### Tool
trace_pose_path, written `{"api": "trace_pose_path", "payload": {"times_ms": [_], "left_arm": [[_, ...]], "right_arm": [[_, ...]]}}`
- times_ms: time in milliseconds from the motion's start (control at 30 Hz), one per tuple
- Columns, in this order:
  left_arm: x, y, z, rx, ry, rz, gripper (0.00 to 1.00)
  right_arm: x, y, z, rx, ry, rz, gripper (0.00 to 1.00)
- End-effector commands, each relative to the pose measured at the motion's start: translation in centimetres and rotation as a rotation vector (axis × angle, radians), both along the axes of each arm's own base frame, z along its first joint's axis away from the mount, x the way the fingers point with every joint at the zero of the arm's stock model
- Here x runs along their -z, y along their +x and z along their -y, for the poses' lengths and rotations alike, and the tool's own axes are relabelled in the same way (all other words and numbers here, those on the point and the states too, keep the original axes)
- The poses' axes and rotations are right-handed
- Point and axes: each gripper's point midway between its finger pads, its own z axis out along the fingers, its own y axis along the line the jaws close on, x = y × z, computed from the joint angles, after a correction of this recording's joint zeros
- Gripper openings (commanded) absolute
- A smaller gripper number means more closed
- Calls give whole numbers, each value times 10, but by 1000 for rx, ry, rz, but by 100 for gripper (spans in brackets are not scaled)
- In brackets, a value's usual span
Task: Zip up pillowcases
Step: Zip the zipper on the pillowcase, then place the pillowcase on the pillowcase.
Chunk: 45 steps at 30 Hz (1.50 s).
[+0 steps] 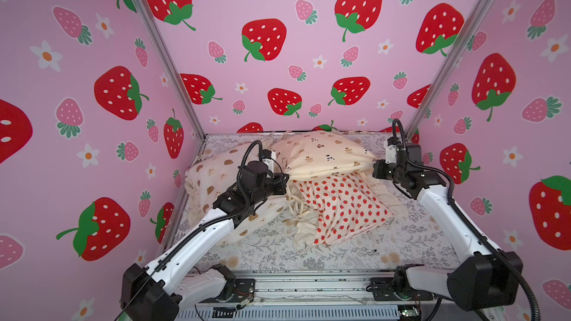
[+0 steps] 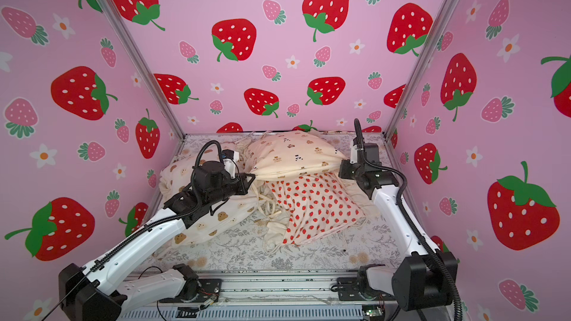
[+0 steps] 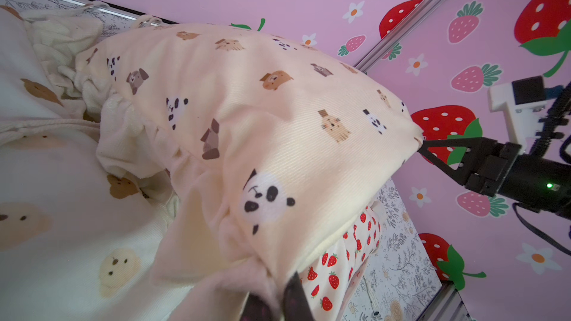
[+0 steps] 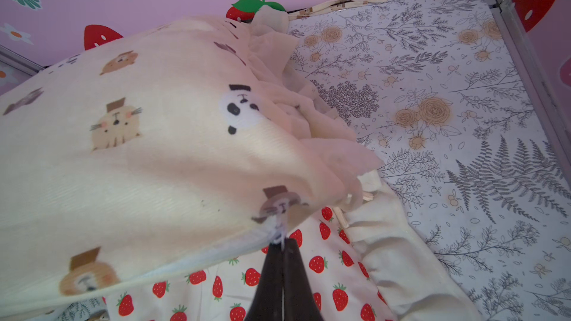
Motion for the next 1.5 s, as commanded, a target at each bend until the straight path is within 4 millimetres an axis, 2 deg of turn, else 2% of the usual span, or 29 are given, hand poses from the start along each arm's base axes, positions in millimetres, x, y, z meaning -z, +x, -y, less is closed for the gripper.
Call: {"api": "trace_pose_path", "payload": {"times_ms": [0,67,200,400,533,633,700,800,900,1033,1133,1200,1267,1333,1400,1433,1467], "left_arm": [[-15,9,-10,-51,4,49,0],[-17,11,-10,-49,6,59,0],[-22,15,1,-1,13,68,0],[-47,36,11,16,34,127,0],[-76,50,12,-9,46,193,0],[-91,59,7,-47,68,227,0],[-100,64,2,-69,72,255,0],[-119,72,3,-53,71,318,0],[-147,77,4,-34,93,383,0],[-189,71,0,-12,138,508,0],[-214,64,-21,-63,217,567,0],[-224,56,-45,-130,279,579,0],[-228,43,-76,-223,325,572,0],[-219,28,-107,-319,367,548,0],[-198,10,-149,-492,384,480,0],[-181,1,-170,-584,389,428,0],[-159,-7,-182,-626,394,383,0]], "right_arm": [[-12,-3,32,110,-102,17,0],[-13,-4,28,89,-96,6,0],[-15,-10,4,-20,-16,20,0],[-10,-21,-15,-106,10,-5,0],[-10,-29,-30,-160,28,-10,0],[-10,-35,-32,-157,38,-20,0],[-13,-38,-40,-184,77,-7,0],[-16,-41,-61,-259,116,4,0],[-18,-42,-84,-318,135,14,0],[-26,-44,-122,-399,153,57,0],[-35,-45,-157,-467,152,102,0],[-37,-42,-180,-506,161,115,0],[-40,-37,-204,-543,184,125,0],[-40,-31,-225,-562,200,141,0],[-40,-23,-247,-586,213,148,0],[-35,-20,-258,-596,214,139,0],[-34,-16,-269,-607,217,141,0]]}}
